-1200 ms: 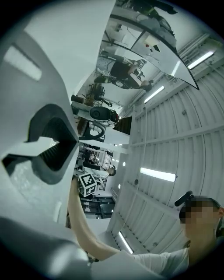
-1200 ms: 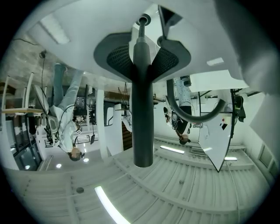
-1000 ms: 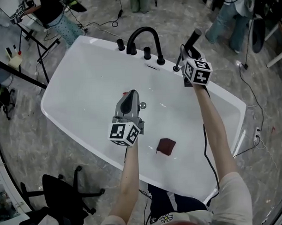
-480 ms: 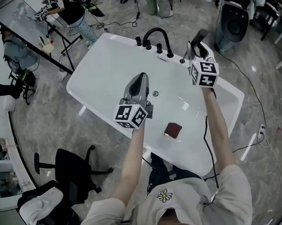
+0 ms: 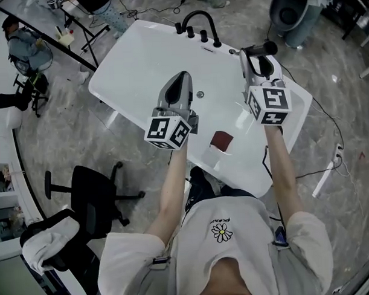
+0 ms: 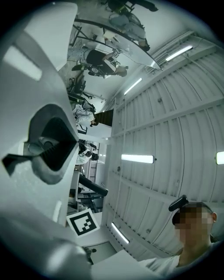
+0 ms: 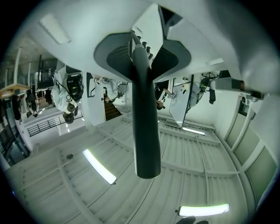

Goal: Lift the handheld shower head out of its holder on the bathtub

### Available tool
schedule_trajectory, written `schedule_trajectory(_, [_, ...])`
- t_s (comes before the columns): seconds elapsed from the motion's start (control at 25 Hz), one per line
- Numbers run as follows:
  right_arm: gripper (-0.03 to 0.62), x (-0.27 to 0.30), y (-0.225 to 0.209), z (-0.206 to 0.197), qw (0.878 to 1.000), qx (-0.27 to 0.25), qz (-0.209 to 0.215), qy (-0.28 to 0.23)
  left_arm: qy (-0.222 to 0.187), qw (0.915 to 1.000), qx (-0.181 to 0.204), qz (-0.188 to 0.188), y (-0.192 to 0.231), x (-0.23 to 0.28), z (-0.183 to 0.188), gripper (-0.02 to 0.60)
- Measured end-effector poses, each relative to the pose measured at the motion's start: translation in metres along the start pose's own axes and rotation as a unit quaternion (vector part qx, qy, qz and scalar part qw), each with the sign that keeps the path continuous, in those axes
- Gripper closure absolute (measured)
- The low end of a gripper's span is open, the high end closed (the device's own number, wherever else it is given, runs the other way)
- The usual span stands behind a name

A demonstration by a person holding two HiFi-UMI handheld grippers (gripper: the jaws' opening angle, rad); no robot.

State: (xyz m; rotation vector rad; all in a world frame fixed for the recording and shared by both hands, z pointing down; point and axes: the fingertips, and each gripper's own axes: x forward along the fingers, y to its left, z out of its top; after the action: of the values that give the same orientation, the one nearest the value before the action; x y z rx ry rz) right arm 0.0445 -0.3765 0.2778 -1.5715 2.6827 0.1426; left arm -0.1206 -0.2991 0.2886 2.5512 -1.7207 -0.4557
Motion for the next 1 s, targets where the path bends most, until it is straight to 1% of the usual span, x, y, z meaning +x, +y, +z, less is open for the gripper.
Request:
schedule_trajectory(0.12, [0.442, -0.031, 0.020, 0.004, 1.000, -0.014, 0.012, 0.003, -0.009, 0.9999, -0.004, -0.008, -0.017, -0.005, 0.013, 0.581])
schedule_trajectory(0.24, [0.442, -0.057, 0.036, -0.001, 1.000, -0.005, 0.020, 0.015, -0.010, 0.9998, -0.006, -0.016, -0.032, -0.007, 0.017, 0.581])
schedule_trajectory(0.52, [0.442, -0.091, 0.053, -0.026, 0.998, 0.024, 0.012, 0.051, 0.009, 0.9989, -0.012, -0.045, -0.052, -0.009, 0.002, 0.581])
schedule_trajectory(0.72, [0.442, -0.109, 0.059, -0.031, 0.998, 0.010, 0.024, 0.064, 0.018, 0.9985, -0.019, -0.049, -0.059, -0.015, -0.011, 0.581])
schedule_trajectory(1.0, [0.442, -0.124, 0.064, -0.026, 0.998, 0.021, 0.019, 0.051, 0.022, 0.9977, -0.017, -0.062, -0.068, -0.019, -0.013, 0.581])
